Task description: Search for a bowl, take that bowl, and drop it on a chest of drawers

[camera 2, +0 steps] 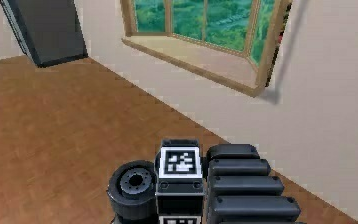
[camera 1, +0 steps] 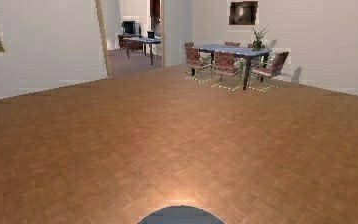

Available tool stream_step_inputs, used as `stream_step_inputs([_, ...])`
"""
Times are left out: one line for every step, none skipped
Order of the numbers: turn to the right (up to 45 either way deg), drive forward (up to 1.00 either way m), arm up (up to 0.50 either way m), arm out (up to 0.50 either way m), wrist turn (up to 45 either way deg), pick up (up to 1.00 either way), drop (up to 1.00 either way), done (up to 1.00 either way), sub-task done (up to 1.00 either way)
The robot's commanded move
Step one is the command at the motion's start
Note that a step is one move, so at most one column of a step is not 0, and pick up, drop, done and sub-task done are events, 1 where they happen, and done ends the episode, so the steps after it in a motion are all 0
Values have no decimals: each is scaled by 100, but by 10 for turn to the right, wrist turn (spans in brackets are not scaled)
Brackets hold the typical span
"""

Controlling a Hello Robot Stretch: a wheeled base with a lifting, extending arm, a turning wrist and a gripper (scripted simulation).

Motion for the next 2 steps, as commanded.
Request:
stream_step_inputs([450,0,0,0,0,0,0,0,0])
stream_step_inputs([0,15,0,0,0,0,0,0,0])
